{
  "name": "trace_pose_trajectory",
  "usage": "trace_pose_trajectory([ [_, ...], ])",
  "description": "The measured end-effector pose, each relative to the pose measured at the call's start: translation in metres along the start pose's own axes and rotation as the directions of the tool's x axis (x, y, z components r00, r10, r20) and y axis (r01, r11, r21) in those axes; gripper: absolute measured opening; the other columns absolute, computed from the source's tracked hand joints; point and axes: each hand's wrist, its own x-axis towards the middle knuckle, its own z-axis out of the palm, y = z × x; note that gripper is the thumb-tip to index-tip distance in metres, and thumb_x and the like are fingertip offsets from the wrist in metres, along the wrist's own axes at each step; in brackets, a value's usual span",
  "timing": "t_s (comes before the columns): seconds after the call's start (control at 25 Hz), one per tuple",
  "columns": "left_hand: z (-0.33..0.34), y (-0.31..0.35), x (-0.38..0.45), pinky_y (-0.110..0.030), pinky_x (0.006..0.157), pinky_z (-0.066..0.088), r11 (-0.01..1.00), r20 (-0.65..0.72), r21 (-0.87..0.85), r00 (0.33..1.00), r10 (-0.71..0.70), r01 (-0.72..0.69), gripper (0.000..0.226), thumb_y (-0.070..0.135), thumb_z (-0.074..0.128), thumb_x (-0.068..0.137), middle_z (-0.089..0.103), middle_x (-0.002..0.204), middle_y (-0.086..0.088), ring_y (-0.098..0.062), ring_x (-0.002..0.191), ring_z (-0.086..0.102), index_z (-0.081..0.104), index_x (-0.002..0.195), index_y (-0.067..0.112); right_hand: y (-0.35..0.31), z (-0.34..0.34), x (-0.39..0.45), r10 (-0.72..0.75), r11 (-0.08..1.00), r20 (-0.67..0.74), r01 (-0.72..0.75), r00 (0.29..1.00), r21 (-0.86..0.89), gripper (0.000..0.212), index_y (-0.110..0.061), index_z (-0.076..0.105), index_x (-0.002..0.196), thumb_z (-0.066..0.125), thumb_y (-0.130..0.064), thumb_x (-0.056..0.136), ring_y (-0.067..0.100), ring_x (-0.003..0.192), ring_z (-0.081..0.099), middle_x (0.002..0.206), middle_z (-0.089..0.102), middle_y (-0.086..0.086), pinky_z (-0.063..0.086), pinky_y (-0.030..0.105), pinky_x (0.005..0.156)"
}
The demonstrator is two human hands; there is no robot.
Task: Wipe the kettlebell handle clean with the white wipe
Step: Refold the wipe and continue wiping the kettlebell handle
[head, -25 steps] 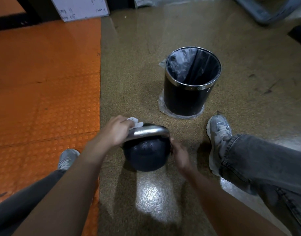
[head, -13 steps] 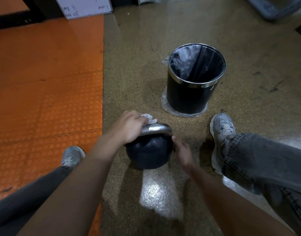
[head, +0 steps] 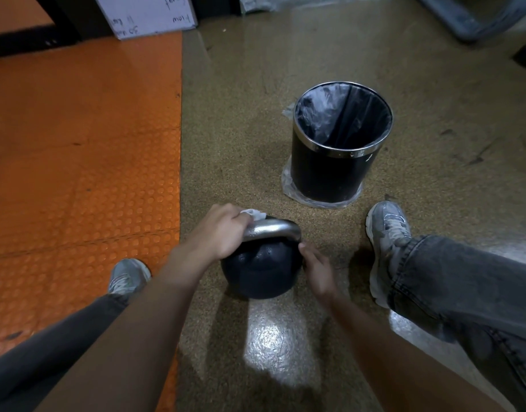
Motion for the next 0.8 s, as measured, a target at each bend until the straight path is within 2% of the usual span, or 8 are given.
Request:
trace_pose_trajectory([
  [0.08,0.008,0.006,-0.004,-0.03,0.081,0.041,0.996,-0.042,-0.024,0.996,0.08,-0.081,0.037,0.026,0.04,0.097,0.072,0.104,0.008,-0.018,0.101,0.061,0.076,0.103,0.029,-0.003,0.0,-0.001,0.018,1.0,0.026,-0.018,0.999,-0.001,0.034,-0.017,0.072,0.127,0.051,-0.033,0.107,0.018,0.123,0.066,0.124,0.075,0.0,0.051,0.034,0.1],
  [0.12,0.011,0.006,-0.01,-0.031,0.079,0.043,0.994,-0.075,-0.027,0.991,0.107,-0.11,0.039,0.029,0.038,0.096,0.073,0.101,0.007,-0.017,0.097,0.062,0.074,0.11,0.032,-0.003,-0.001,0.0,0.03,1.0,0.038,-0.03,0.999,-0.008,0.035,-0.016,0.073,0.126,0.049,-0.034,0.107,0.018,0.123,0.066,0.124,0.075,0.001,0.051,0.036,0.102],
  [0.28,0.011,-0.009,-0.012,-0.036,0.067,0.041,0.999,-0.094,-0.039,0.995,-0.013,0.01,0.039,0.031,0.038,0.097,0.069,0.084,-0.003,-0.021,0.08,0.06,0.075,0.095,0.019,-0.001,-0.002,0.0,0.03,0.999,0.018,-0.029,0.999,-0.029,0.036,-0.019,0.073,0.127,0.049,-0.037,0.107,0.017,0.124,0.065,0.125,0.075,-0.001,0.049,0.041,0.107],
  [0.44,0.016,0.001,-0.017,-0.036,0.065,0.042,0.999,-0.097,-0.018,0.994,0.046,-0.048,0.038,0.035,0.037,0.092,0.065,0.073,-0.002,-0.022,0.074,0.059,0.069,0.086,0.018,-0.001,-0.002,0.001,0.048,0.999,0.041,-0.048,0.998,-0.008,0.039,-0.015,0.074,0.124,0.049,-0.039,0.107,0.02,0.122,0.067,0.122,0.076,0.003,0.05,0.042,0.106],
  [0.52,0.015,-0.005,-0.016,-0.035,0.064,0.038,0.999,-0.108,-0.036,0.994,0.002,-0.006,0.034,0.031,0.039,0.094,0.062,0.07,-0.002,-0.024,0.075,0.059,0.068,0.083,0.016,0.001,-0.003,0.002,0.033,0.999,0.036,-0.033,0.999,-0.001,0.037,-0.016,0.073,0.126,0.05,-0.038,0.106,0.019,0.124,0.066,0.125,0.075,0.002,0.049,0.044,0.109],
  [0.68,0.017,0.002,-0.018,-0.035,0.071,0.047,0.999,-0.103,-0.019,0.994,0.027,-0.029,0.034,0.031,0.039,0.094,0.07,0.084,-0.003,-0.023,0.082,0.063,0.071,0.095,0.021,0.004,-0.001,0.004,0.016,0.999,0.04,-0.014,0.999,-0.032,0.034,-0.02,0.067,0.136,0.052,-0.028,0.106,0.016,0.133,0.059,0.135,0.069,-0.005,0.044,0.042,0.114],
  [0.76,0.019,0.0,-0.021,-0.033,0.073,0.046,0.999,-0.125,-0.03,0.992,0.036,-0.04,0.033,0.03,0.04,0.094,0.072,0.091,-0.002,-0.021,0.087,0.064,0.072,0.102,0.022,0.005,-0.002,0.007,0.033,0.998,0.046,-0.03,0.998,-0.049,0.03,-0.028,0.07,0.13,0.053,-0.025,0.106,0.013,0.133,0.057,0.134,0.069,-0.01,0.044,0.036,0.113],
  [0.8,0.018,-0.002,-0.019,-0.032,0.07,0.043,0.999,-0.121,-0.039,0.993,0.005,-0.01,0.032,0.029,0.041,0.095,0.071,0.087,-0.003,-0.023,0.086,0.064,0.072,0.097,0.02,0.004,-0.002,0.007,0.039,0.998,0.034,-0.037,0.999,-0.056,0.028,-0.034,0.072,0.124,0.054,-0.022,0.106,0.01,0.13,0.058,0.129,0.07,-0.015,0.045,0.032,0.109],
])
